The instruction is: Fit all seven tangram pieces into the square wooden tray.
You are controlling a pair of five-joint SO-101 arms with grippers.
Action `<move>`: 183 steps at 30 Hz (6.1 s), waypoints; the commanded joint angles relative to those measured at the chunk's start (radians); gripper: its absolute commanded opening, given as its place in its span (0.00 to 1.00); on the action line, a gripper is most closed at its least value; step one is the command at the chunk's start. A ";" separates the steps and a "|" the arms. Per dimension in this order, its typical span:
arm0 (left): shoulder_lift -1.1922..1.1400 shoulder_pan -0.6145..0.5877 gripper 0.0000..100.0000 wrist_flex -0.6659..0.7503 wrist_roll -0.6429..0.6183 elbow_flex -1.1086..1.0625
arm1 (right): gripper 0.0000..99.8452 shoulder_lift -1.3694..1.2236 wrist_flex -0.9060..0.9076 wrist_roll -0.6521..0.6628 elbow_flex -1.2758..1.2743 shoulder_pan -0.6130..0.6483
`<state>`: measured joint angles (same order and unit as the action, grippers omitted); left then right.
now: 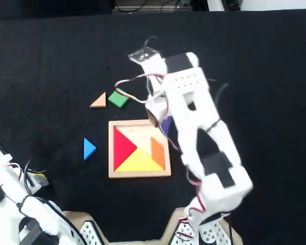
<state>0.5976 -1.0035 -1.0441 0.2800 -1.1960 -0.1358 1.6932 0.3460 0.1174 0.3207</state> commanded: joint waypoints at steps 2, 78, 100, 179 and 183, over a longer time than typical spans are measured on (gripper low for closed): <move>0.018 0.013 0.28 0.011 0.006 0.002 | 0.01 0.229 -0.137 0.055 -0.263 -0.015; 0.018 0.015 0.28 0.011 0.005 0.002 | 0.16 0.021 -0.617 0.150 -0.495 0.061; 0.018 0.015 0.28 0.011 0.005 0.002 | 0.19 0.019 -0.669 0.150 -0.509 0.060; 0.018 0.015 0.28 0.011 0.003 0.002 | 0.01 0.018 -0.792 0.048 -0.611 0.115; 0.018 0.015 0.28 0.011 0.003 0.002 | 0.01 0.018 -0.787 0.048 -0.611 0.123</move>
<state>0.5976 -1.0019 -1.0441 0.2800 -1.1960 -0.1235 0.9137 0.3920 -0.5224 0.4603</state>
